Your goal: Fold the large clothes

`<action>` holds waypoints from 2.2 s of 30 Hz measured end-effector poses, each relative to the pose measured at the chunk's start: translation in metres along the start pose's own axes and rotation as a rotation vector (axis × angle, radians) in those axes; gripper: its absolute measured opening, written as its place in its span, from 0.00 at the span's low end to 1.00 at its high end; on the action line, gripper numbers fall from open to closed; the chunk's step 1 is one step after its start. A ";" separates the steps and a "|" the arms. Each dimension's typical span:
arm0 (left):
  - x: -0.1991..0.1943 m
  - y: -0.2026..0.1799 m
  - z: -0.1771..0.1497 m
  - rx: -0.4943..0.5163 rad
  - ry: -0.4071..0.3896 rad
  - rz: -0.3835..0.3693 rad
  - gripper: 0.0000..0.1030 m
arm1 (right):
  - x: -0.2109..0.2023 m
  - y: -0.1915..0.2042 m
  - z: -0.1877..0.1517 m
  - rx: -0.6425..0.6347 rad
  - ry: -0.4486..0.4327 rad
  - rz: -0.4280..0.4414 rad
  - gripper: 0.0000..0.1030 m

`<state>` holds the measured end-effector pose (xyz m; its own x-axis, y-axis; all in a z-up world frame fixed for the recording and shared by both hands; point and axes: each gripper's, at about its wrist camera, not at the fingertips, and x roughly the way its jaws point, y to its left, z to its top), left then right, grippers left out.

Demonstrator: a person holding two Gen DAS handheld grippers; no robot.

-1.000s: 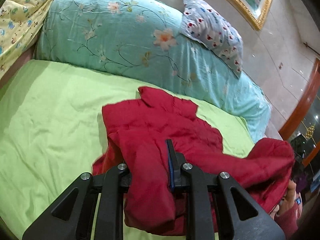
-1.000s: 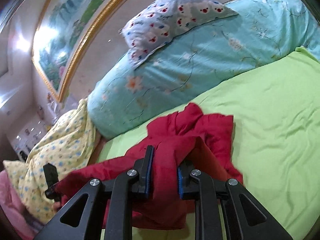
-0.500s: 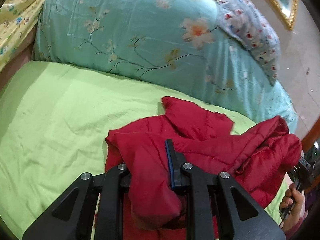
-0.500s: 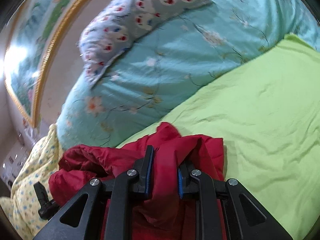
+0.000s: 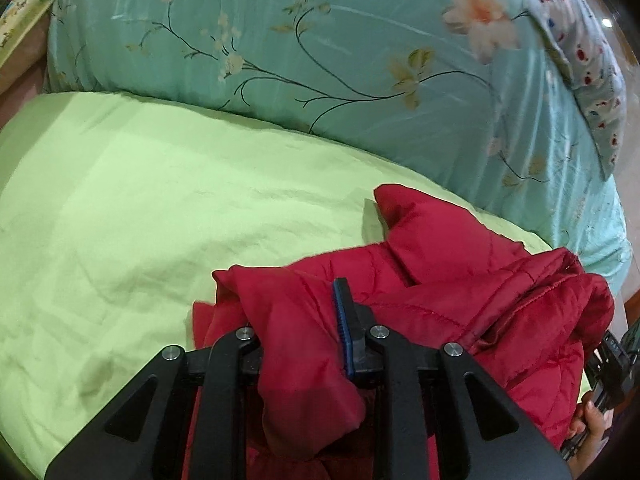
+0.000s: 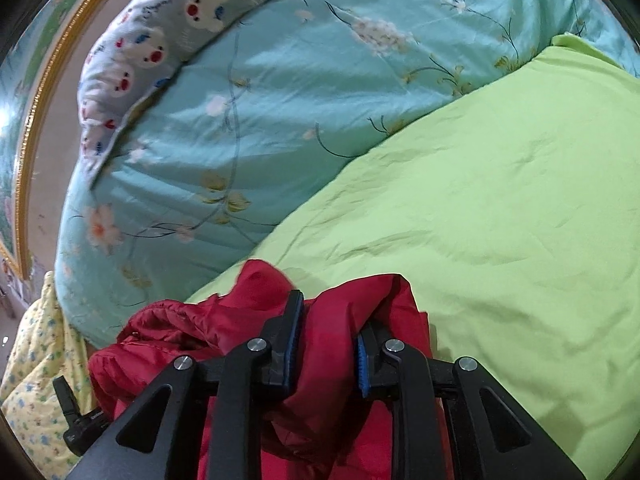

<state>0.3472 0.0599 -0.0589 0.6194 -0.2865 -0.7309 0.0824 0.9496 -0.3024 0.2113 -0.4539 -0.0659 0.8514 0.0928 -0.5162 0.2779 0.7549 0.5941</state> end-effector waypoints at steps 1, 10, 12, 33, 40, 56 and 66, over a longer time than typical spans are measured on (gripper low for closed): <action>0.005 0.000 0.002 0.002 0.002 0.003 0.21 | 0.005 -0.001 0.000 -0.006 -0.001 -0.007 0.20; 0.028 0.003 0.009 -0.011 0.011 0.005 0.21 | 0.035 -0.008 0.005 0.026 0.035 -0.023 0.20; 0.026 0.007 0.010 -0.032 0.020 -0.013 0.22 | 0.037 -0.010 0.004 0.033 0.039 -0.026 0.20; -0.068 -0.068 -0.084 0.283 -0.017 -0.069 0.57 | 0.024 0.013 0.005 -0.061 0.013 -0.072 0.29; -0.033 -0.068 -0.087 0.292 -0.049 0.067 0.72 | -0.068 0.077 -0.002 -0.253 -0.149 0.020 0.62; -0.018 -0.055 -0.057 0.254 -0.006 0.097 0.75 | 0.053 0.094 -0.054 -0.483 0.313 -0.062 0.72; -0.001 -0.028 -0.041 0.153 0.040 0.089 0.78 | 0.070 0.087 -0.052 -0.438 0.322 -0.046 0.72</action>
<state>0.3121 0.0282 -0.0751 0.5983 -0.2027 -0.7752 0.1484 0.9788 -0.1415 0.2718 -0.3484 -0.0820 0.6443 0.1956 -0.7394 0.0419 0.9563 0.2895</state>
